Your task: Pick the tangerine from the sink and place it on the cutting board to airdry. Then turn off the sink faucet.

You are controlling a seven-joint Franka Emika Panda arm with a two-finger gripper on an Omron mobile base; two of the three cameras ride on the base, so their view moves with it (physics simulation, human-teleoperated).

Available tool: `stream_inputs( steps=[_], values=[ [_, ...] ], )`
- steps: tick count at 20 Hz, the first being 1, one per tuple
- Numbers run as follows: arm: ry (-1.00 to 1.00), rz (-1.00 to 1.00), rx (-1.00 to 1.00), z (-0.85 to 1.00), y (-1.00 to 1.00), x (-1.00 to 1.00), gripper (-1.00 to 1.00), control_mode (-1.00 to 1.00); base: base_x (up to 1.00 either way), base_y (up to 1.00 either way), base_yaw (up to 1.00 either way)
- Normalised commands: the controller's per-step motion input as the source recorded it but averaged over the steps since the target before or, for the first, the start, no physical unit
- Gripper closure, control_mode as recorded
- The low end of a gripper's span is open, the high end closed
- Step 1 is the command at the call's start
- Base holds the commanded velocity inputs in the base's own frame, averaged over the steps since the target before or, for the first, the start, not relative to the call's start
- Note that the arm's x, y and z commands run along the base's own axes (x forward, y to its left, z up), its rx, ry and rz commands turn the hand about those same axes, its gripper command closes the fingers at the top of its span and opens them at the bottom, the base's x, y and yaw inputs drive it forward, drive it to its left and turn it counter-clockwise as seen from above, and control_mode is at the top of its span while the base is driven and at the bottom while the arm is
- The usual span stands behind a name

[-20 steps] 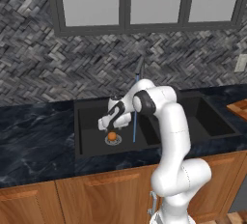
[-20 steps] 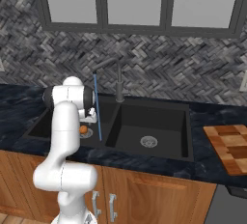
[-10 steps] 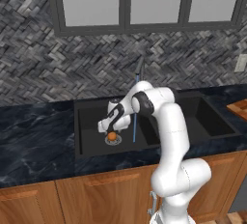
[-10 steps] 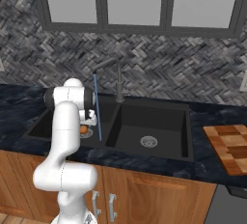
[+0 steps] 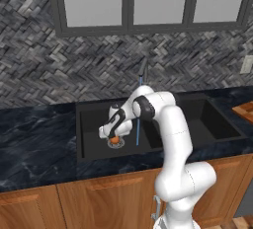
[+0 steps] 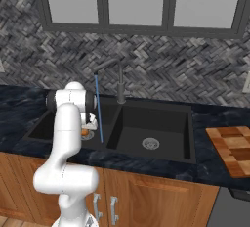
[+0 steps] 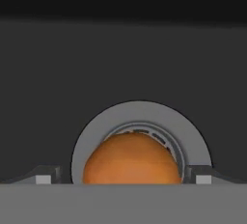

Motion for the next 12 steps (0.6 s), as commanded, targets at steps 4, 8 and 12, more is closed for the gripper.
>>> stream_inputs(
  steps=[4,8,12],
  values=[
    [0.02,-0.02,0.00,-0.23,0.00,0.08,-1.00,-1.00,0.00,0.00,0.00],
    [0.02,-0.02,0.00,-0.20,0.00,0.00,1.00,-1.00,0.00,0.00,0.00],
    [0.00,-0.03,0.01,-0.07,0.01,-0.01,1.00,-1.00,0.00,0.00,0.00]
  ],
)
